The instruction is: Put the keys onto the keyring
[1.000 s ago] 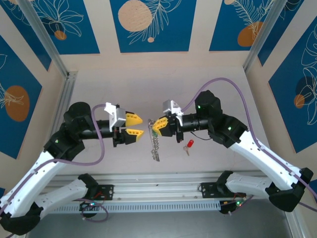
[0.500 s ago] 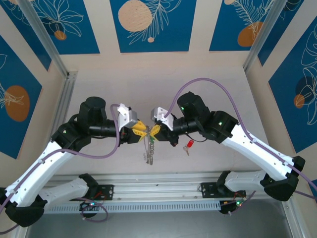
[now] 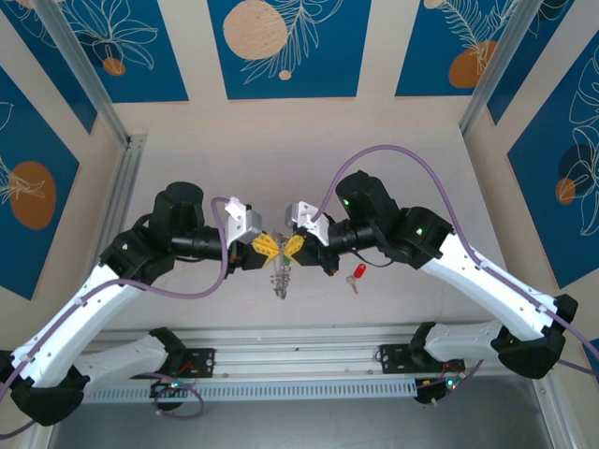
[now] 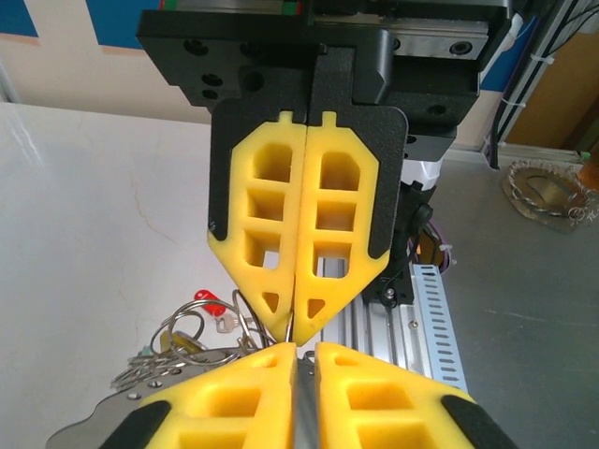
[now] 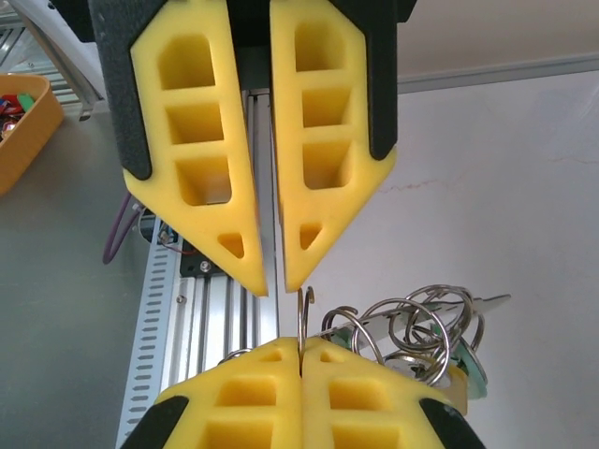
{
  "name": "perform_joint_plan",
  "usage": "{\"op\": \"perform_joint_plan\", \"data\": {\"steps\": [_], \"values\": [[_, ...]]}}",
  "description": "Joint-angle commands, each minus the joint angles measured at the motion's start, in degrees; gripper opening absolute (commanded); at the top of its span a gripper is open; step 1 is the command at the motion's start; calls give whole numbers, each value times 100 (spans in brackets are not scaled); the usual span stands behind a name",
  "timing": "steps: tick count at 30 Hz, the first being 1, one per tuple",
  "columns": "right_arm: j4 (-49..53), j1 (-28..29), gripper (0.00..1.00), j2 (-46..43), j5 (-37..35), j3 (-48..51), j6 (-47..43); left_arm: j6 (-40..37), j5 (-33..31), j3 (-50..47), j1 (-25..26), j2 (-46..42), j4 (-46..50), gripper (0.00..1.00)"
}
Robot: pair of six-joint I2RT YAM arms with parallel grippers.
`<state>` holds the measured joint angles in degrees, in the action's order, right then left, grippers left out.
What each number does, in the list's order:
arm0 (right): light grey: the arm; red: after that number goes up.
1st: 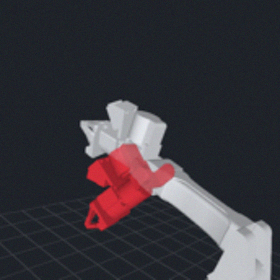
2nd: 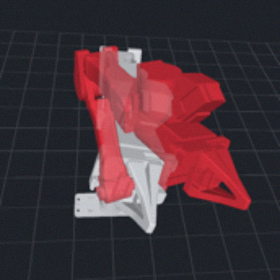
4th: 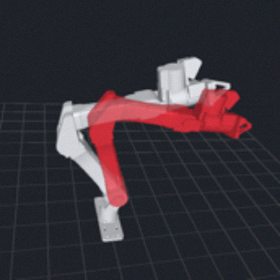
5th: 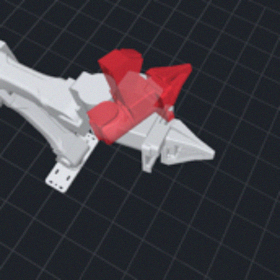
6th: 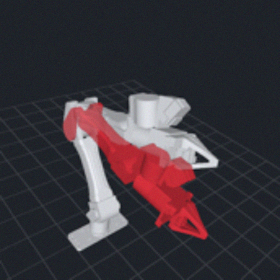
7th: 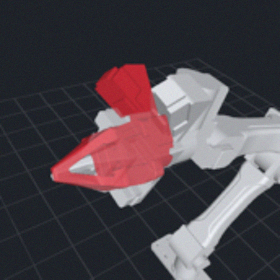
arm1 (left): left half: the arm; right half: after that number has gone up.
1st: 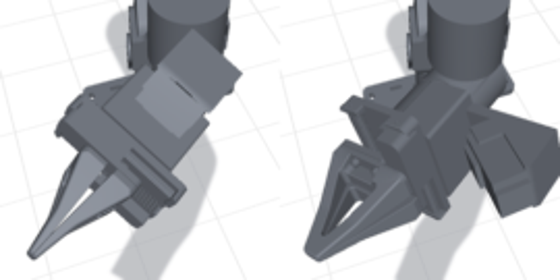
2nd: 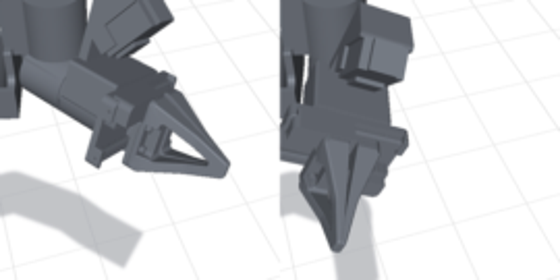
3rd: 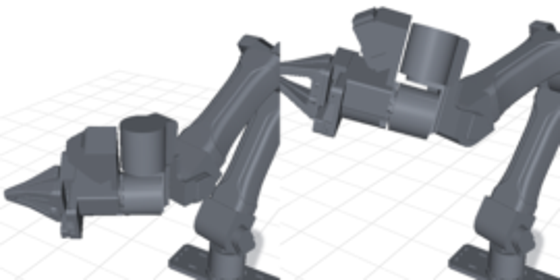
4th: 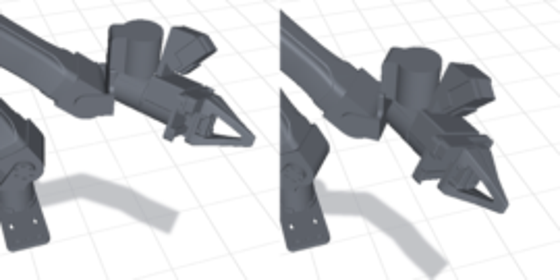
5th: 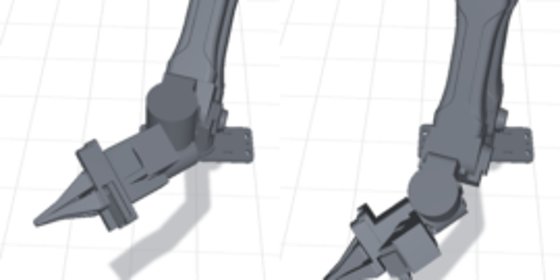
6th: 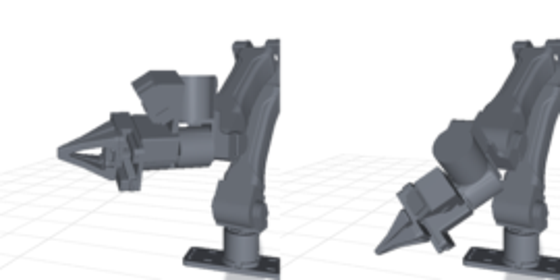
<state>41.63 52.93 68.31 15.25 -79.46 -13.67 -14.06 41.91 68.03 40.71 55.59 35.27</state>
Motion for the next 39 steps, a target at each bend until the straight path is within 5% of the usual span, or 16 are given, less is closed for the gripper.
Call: {"op": "perform_joint_plan", "data": {"steps": [1,11,27,32,39], "values": [[-71,45,0,50,249,-284,-127,-126,186,169,99,72,99,11],[-93,55,0,134,365,-350,-136,-171,238,174,180,182,77,0],[-192,55,0,-60,492,-203,-180,-294,157,93,221,133,112,0],[-310,59,0,-245,523,12,-203,-507,-152,-70,219,-221,9,21],[-321,60,0,-300,584,74,-235,-585,-186,71,220,-107,158,28]]}}
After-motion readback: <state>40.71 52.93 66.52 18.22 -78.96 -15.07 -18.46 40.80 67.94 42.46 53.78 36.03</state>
